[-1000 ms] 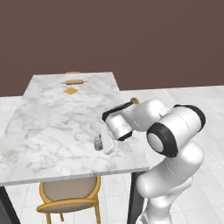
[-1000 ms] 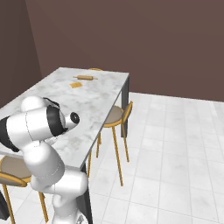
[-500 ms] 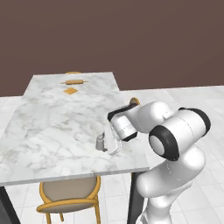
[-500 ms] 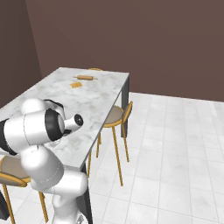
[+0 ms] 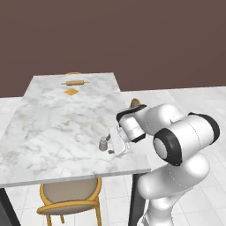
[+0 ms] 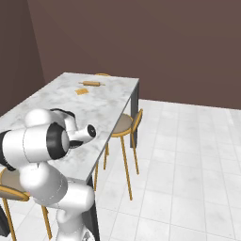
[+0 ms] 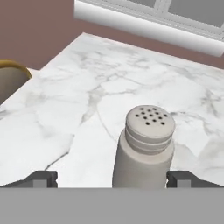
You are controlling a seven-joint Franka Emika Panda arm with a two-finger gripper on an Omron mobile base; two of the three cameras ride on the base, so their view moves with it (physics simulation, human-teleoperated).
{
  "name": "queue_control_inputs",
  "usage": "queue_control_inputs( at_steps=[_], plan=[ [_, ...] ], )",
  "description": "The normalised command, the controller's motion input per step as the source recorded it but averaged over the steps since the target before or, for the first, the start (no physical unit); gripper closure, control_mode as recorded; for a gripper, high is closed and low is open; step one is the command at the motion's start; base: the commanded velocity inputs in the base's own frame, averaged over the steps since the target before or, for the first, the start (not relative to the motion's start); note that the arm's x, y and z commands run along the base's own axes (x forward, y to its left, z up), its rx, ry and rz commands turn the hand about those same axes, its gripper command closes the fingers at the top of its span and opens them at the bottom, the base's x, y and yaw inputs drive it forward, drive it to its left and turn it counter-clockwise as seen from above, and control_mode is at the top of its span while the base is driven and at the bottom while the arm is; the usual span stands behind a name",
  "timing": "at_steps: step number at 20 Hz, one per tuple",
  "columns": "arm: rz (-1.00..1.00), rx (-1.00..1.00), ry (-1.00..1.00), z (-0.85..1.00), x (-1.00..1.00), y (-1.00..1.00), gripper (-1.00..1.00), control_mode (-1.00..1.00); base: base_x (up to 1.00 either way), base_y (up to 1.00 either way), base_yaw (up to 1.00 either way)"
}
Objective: Move the shaker and mayonnaise from the cabinet to the dining counter.
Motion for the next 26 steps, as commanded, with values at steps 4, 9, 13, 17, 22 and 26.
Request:
queue_control_inputs(
  at_steps=[4, 9, 13, 17, 22, 26],
  plan=[
    [0.0, 0.08, 0.18, 0.03, -0.01, -0.18, -1.0, -1.0, 0.0, 0.0, 0.0],
    [0.0, 0.11, 0.23, 0.01, 0.0, -0.25, -1.0, -1.0, 0.0, 0.0, 0.0],
    [0.0, 0.06, 0.17, 0.15, -0.13, -0.25, -1.0, -1.0, 0.0, 0.0, 0.0],
    [0.0, 0.0, 0.09, 0.31, -0.4, -0.1, -1.0, -1.0, 0.0, 0.0, 0.0],
    [-0.08, 0.0, 0.14, 0.39, -0.32, 0.0, -1.0, -1.0, 0.0, 0.0, 0.0],
    [-0.23, 0.0, 0.14, 0.43, -0.3, 0.0, -1.0, -1.0, 0.0, 0.0, 0.0]
  ],
)
